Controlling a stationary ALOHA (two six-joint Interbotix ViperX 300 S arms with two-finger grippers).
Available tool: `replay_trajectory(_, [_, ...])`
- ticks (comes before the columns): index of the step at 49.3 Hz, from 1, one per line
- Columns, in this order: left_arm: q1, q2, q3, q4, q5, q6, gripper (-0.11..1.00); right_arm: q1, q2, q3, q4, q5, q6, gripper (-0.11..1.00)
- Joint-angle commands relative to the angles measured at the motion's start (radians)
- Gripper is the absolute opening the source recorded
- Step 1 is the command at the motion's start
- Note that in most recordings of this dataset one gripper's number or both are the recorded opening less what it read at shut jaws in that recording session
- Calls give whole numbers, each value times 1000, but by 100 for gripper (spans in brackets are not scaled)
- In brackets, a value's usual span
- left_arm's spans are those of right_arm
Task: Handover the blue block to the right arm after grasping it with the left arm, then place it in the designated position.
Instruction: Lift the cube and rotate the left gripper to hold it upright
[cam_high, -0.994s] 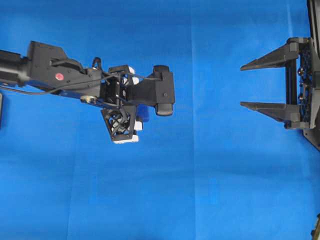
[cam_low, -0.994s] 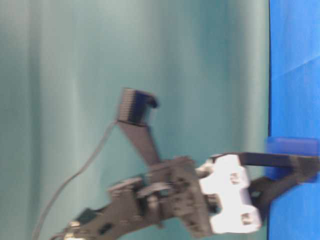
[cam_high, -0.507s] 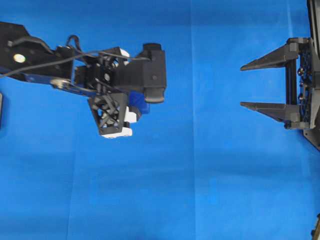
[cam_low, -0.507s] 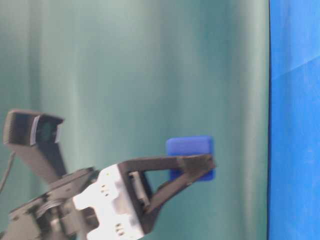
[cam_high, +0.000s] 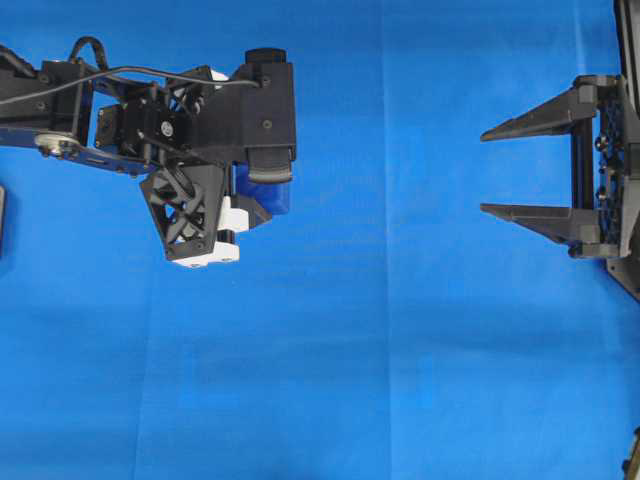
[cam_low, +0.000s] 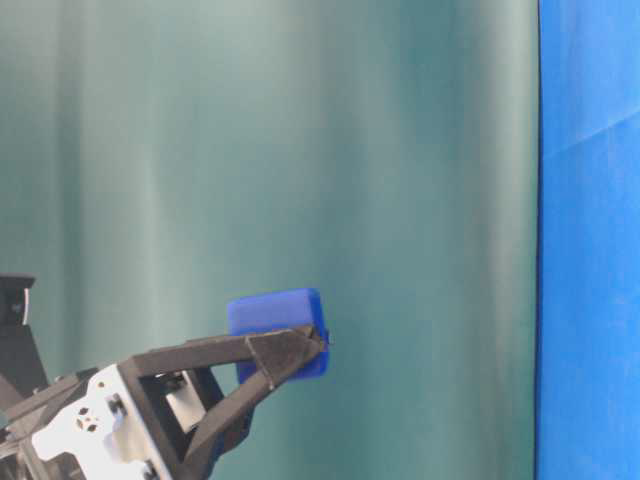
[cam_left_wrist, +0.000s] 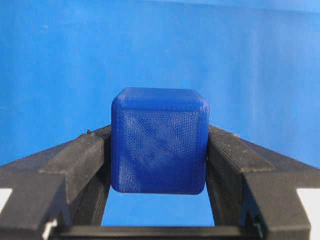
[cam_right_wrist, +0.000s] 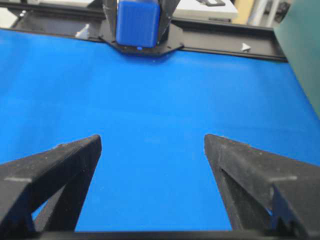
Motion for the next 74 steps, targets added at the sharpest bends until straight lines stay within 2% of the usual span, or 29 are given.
replay_trajectory(1, [-3,-75,-23,2,-3,0,46,0,3,-29,2,-5,2,99])
replay_trajectory(52, [-3,-78,-12,3,-17,-3,46,-2,2,-29,2,-2,2,99])
replay_trajectory(63, [-3,-124,46,2,-156,-3,46,0,3,-29,2,-2,2,99])
replay_trajectory(74, [-3,-202,186,3,-433,-3,46,-2,2,-29,3,-2,0,99])
